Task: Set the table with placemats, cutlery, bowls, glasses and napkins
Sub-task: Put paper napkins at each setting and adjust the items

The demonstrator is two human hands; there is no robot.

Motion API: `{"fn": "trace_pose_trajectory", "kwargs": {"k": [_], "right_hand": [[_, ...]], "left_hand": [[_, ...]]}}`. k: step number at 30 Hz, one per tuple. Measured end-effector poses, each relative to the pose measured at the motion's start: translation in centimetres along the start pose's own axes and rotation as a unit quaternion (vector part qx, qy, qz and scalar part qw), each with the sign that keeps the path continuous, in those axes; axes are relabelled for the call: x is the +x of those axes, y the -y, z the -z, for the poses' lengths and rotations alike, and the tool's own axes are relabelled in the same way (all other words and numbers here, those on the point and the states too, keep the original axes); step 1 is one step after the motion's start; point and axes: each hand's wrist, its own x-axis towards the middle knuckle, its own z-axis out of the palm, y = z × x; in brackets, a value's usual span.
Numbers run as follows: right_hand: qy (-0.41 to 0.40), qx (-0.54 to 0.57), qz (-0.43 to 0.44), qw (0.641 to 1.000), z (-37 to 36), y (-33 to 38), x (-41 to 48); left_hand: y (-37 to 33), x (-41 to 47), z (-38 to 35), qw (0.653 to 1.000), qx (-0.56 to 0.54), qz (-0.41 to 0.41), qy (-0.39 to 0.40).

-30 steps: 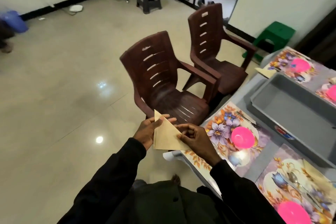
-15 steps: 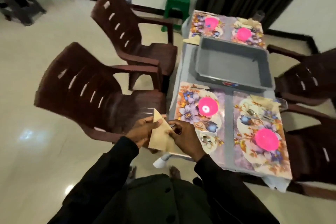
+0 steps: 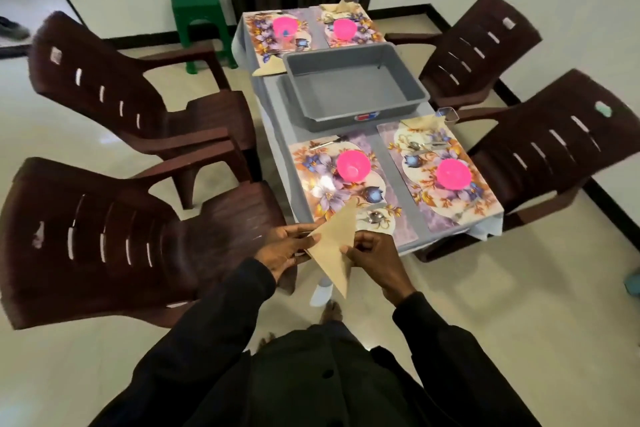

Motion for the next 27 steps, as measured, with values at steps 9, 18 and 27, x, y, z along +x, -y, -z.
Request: {"fn": "trace_pose_trajectory", "kwargs": {"k": [9, 18, 27], "right_hand": [[-0.238, 0.151, -0.183, 0.942, 3.5, -8.9, -1.6], [-0.163, 0.493, -0.177, 0.836, 4.4, -10.6, 1.3], [-0.328, 0.266, -0.247, 0.872, -1.0, -13.6, 6.4]], "left_hand": [[-0.1, -0.7, 2.8, 1.0, -0.013, -0.009, -0.015], [0.0, -0.5, 6.0, 0.997, -0.034, -0.007, -0.063], [-2.7, 0.1, 9.4, 0.999, -0.01, 0.007, -0.038]]}}
